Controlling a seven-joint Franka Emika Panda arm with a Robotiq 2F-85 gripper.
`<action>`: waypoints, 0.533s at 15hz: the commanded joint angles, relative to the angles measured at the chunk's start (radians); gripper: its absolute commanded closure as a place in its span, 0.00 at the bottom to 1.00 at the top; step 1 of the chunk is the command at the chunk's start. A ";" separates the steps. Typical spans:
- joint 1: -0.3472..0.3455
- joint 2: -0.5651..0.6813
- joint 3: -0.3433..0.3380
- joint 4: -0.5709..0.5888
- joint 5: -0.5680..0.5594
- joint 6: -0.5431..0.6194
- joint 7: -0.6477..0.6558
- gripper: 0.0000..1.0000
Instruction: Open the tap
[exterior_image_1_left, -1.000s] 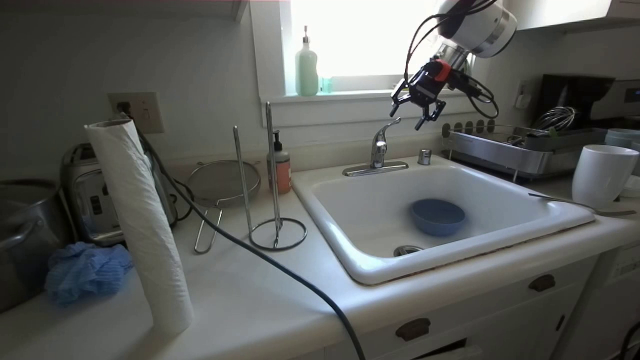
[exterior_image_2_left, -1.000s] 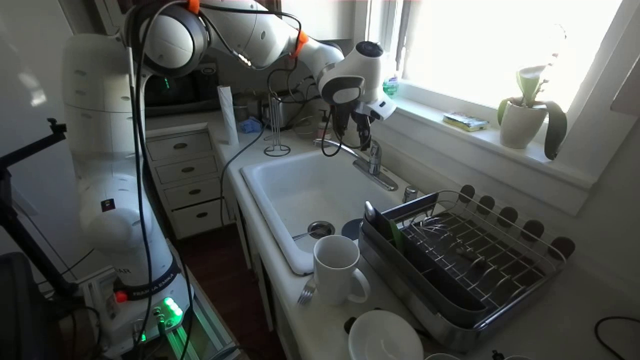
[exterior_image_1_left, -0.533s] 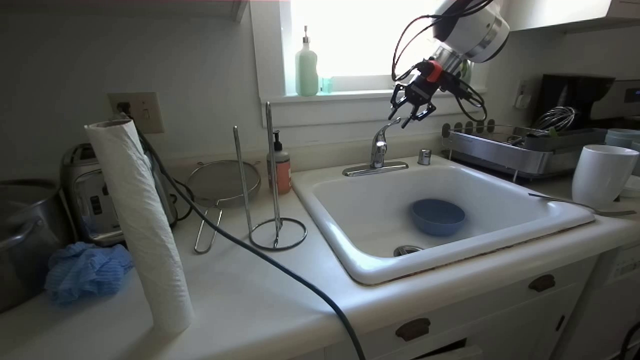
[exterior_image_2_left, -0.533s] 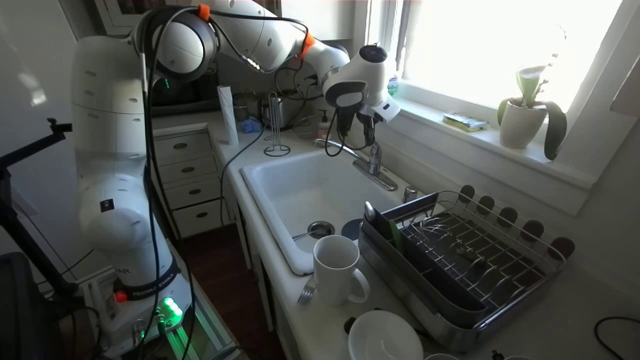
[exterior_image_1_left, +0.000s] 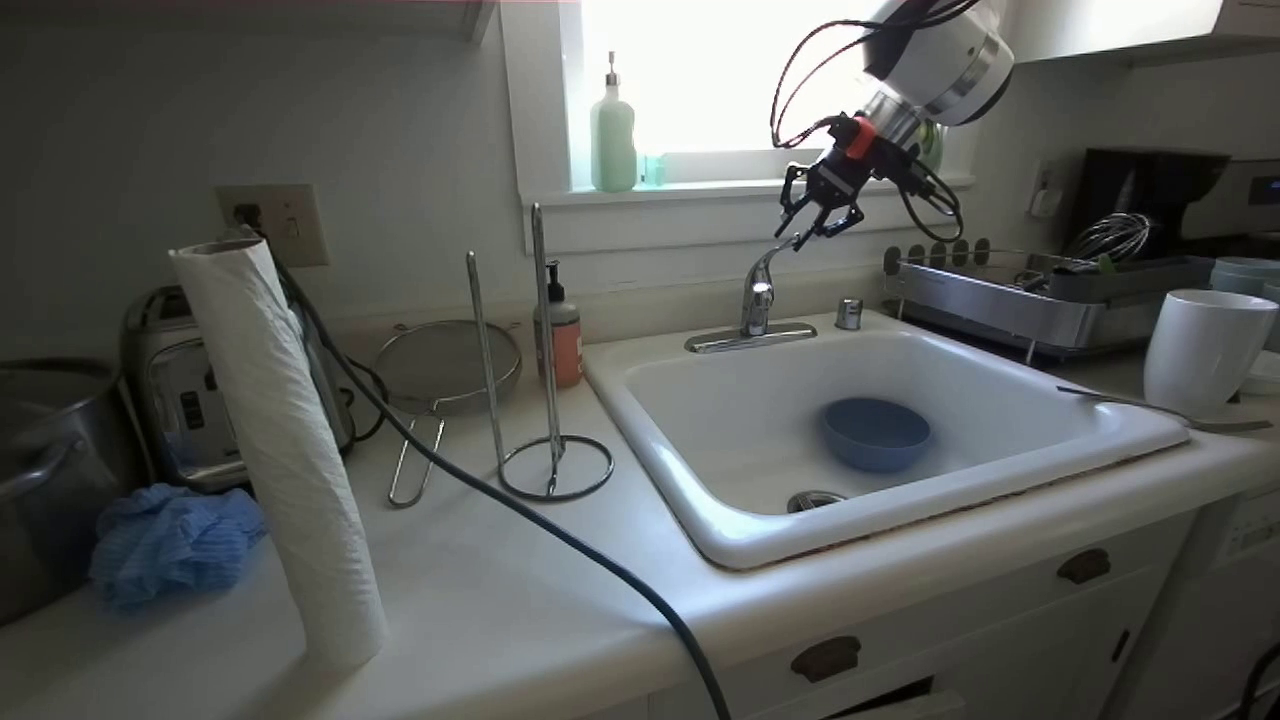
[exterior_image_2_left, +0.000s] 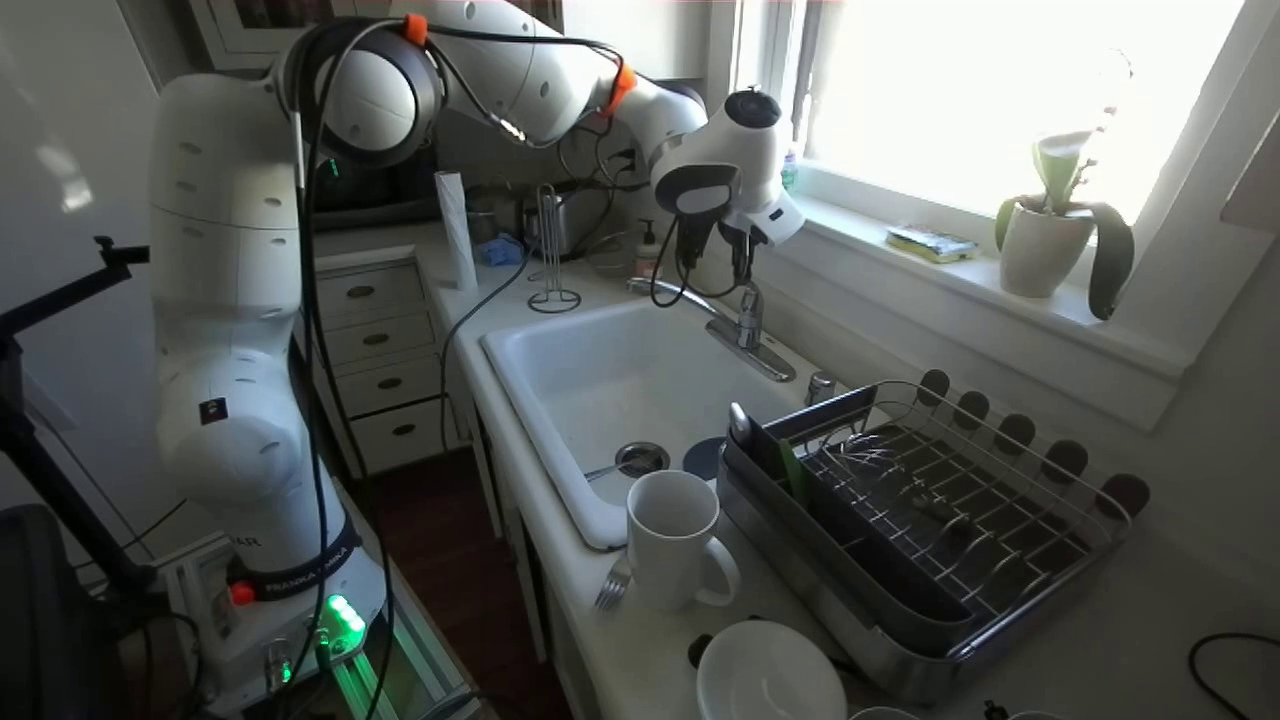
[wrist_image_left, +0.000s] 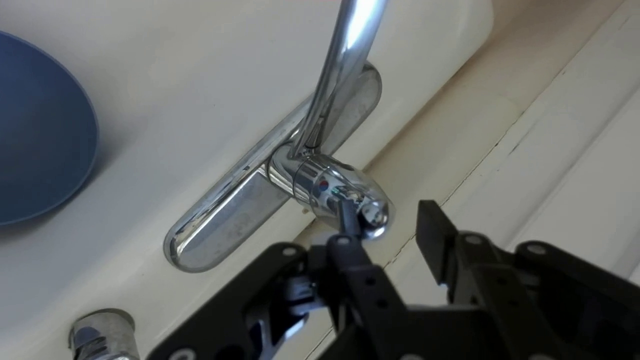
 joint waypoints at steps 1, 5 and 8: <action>-0.021 0.033 0.024 0.051 0.073 0.029 0.034 0.86; -0.026 0.040 0.028 0.071 0.141 0.052 0.032 0.96; -0.021 0.040 0.022 0.067 0.140 0.045 0.035 0.95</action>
